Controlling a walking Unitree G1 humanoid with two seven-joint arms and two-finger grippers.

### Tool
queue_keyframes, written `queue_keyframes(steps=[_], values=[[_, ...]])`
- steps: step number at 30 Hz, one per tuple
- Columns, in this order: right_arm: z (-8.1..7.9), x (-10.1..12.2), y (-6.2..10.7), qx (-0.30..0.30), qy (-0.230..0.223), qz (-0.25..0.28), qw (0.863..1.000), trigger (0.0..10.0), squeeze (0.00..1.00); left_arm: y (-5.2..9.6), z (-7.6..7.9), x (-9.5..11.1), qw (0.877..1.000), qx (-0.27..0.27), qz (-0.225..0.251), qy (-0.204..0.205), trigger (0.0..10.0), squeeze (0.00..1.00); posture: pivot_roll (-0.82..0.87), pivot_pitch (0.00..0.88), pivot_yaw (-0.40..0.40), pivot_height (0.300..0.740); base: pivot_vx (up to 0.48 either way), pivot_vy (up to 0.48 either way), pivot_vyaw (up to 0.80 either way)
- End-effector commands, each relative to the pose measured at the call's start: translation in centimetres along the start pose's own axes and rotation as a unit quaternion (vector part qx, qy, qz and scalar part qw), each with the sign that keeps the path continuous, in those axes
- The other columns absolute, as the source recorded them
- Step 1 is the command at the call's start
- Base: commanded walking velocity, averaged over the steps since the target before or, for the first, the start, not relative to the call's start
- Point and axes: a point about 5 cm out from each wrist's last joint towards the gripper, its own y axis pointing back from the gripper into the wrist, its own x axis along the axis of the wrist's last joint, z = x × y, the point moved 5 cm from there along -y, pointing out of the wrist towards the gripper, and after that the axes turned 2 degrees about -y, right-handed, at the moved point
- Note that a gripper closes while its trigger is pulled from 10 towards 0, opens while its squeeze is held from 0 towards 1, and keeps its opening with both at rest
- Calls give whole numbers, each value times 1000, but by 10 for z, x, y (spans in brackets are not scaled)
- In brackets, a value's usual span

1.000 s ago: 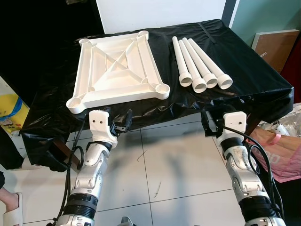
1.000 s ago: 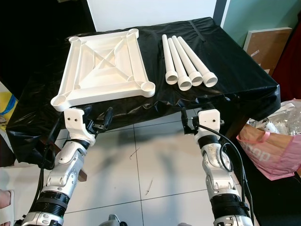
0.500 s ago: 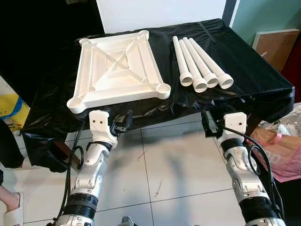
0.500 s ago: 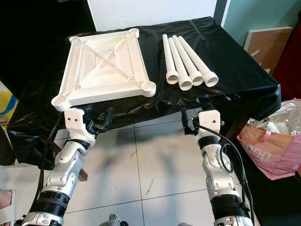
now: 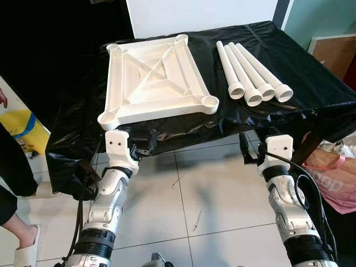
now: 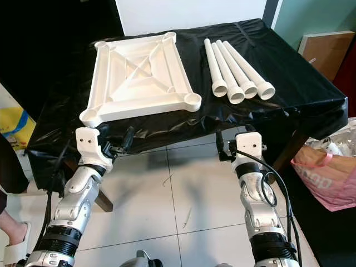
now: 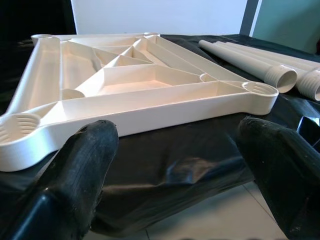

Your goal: Building children table

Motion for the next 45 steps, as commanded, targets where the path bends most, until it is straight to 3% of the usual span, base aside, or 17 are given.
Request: queue_keyframes(steps=[1,21,45], values=[[-2,-2,2,2,4,-6,1000,10000,0,2,6,-2,999,-36,-7,-5,10000,0,-50,59,57,740,0,311,0],[0,-4,5,-1,5,-9,1000,10000,0,3,7,-3,999,-38,-11,-5,10000,0,-47,64,59,740,0,182,0],[1,-4,5,-6,6,-10,1000,10000,0,2,8,-1,999,-43,-14,-5,10000,0,-49,72,69,740,0,387,0]])
